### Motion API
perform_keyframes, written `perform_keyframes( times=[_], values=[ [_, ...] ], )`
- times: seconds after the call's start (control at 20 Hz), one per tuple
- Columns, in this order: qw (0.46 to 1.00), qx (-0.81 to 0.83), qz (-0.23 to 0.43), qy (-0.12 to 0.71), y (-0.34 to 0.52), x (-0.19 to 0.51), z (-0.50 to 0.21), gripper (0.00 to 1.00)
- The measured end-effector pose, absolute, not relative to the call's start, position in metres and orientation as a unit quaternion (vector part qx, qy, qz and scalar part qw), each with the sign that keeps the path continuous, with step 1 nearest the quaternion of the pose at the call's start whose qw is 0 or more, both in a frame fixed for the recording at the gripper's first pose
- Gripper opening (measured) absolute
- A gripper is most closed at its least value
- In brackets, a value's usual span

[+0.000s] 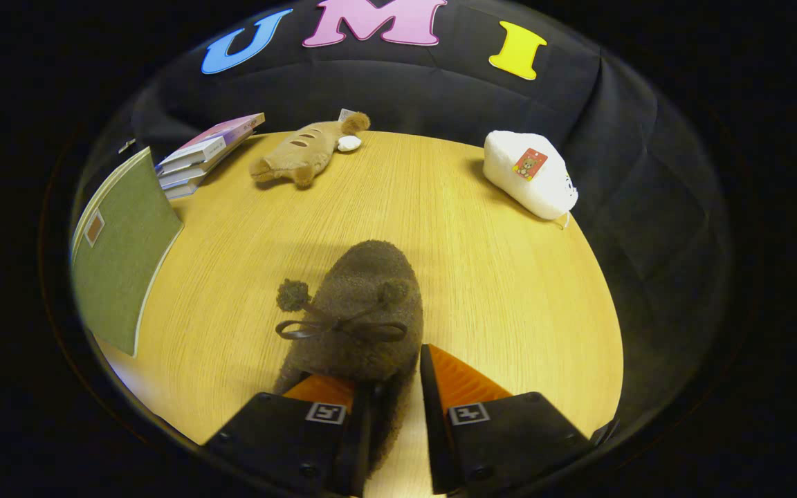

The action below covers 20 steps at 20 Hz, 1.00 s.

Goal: Open the storage box then place both shoes into the box .Put the left shoe in first, then the right shoe, with the right side of both shoes facing outward in a uniform manner.

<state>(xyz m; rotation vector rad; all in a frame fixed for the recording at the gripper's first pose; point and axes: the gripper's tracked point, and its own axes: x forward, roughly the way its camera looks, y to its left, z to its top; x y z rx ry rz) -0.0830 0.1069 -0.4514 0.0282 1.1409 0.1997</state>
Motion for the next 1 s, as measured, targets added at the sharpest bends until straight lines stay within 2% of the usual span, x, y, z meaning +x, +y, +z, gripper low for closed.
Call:
perform_keyframes(
  times=[0.1, 0.15, 0.3, 0.55, 1.0],
  values=[
    [0.841, 0.014, 0.067, 0.537, 0.098, -0.079, -0.452, 0.14],
    [0.838, 0.019, 0.059, 0.541, 0.096, -0.082, -0.449, 0.08],
    [0.843, 0.042, 0.047, 0.534, 0.1, -0.085, -0.425, 0.07],
    [0.858, 0.069, 0.07, 0.505, 0.124, -0.068, -0.341, 0.06],
    [0.869, 0.11, 0.181, 0.447, 0.273, -0.011, -0.182, 0.07]
  ],
)
